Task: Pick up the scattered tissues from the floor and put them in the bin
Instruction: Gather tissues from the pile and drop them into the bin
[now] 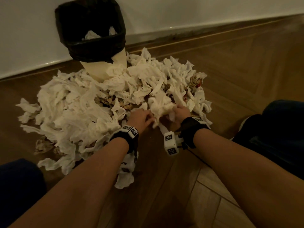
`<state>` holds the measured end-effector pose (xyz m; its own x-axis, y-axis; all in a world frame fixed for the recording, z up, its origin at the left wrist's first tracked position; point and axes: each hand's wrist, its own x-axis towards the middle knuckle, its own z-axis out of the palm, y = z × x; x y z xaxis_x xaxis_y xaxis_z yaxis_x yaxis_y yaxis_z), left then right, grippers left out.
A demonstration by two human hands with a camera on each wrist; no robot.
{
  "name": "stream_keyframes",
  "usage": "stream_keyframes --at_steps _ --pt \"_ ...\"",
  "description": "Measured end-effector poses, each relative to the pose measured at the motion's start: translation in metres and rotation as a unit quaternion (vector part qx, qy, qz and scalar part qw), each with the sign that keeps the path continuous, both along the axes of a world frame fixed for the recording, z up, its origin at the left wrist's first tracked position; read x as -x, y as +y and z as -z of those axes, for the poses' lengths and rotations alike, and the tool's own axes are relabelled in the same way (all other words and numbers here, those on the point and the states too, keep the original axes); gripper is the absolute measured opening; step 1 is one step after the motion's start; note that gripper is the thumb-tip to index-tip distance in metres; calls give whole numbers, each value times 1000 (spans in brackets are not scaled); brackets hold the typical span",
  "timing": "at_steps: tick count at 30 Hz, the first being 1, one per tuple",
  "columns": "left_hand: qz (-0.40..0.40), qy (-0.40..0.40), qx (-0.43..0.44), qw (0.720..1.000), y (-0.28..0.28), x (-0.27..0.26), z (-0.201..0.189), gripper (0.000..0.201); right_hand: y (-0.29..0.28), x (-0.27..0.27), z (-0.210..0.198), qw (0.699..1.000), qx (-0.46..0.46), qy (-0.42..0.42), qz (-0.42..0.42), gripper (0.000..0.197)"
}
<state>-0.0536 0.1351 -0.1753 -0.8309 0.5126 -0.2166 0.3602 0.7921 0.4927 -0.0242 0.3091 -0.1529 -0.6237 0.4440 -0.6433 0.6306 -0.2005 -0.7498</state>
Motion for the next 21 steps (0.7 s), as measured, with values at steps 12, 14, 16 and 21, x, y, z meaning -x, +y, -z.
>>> stream_keyframes --at_steps 12,14,16,21 --pt "-220 0 -165 961 -21 13 -13 11 25 -27 -13 981 -151 -123 -16 31" --pt "-229 21 -174 957 -24 15 -16 11 25 -37 -15 988 -97 -116 24 36" --pt "-240 36 -192 951 -27 18 -20 11 20 -43 -18 991 25 -70 110 44" --pt "-240 68 -244 937 -31 35 -47 6 3 -12 -43 986 124 -36 105 35"
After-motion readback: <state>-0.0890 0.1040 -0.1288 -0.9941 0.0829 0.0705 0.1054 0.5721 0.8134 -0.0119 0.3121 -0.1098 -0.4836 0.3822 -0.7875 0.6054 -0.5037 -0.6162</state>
